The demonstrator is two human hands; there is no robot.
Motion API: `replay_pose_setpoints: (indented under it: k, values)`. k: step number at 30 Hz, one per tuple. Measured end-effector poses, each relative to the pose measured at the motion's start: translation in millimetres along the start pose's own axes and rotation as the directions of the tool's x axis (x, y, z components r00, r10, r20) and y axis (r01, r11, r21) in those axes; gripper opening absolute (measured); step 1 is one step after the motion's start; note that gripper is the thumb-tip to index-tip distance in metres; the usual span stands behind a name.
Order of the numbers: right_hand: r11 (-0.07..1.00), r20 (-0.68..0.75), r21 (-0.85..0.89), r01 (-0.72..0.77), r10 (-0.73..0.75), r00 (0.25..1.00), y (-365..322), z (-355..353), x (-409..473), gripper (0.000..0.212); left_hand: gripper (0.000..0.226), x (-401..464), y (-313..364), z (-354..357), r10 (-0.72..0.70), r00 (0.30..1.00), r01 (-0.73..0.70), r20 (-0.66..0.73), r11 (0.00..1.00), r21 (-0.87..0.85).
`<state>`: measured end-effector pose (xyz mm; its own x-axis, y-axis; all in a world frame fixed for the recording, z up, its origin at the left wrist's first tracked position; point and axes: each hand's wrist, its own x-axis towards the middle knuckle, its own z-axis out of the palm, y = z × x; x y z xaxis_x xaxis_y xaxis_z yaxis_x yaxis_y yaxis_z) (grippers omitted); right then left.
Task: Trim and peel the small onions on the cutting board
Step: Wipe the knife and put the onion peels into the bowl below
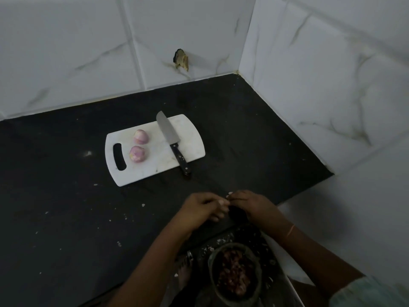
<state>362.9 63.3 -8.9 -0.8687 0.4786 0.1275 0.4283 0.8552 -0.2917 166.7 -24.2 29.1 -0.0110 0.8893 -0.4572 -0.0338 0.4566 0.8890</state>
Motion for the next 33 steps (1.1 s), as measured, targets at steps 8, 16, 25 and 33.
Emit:
replay_pose_setpoints:
  k: [8,16,25,33]
  values:
    - [0.998,-0.080,0.059,-0.026,0.031,0.996,10.9,1.0,-14.0,0.044,0.031,15.2,-71.8,102.9,-0.396,0.813,0.569,0.427,0.699,-0.434]
    - [0.986,-0.237,0.094,-0.134,0.153,0.959,-2.3,9.5,-57.6,0.032,0.031,38.3,-84.3,128.2,-0.238,0.928,0.354,0.286,0.327,-0.876]
    - [0.871,-0.426,0.323,-0.370,0.483,0.765,-47.3,28.5,-103.5,0.038,0.043,42.3,-92.4,136.7,-0.182,0.922,0.366,0.341,0.130,-0.921]
    - [0.182,-0.053,0.929,-0.321,0.926,0.373,-56.0,14.2,-114.0,0.034,0.040,32.2,-98.0,144.1,-0.166,0.920,0.391,0.355,0.300,-0.870]
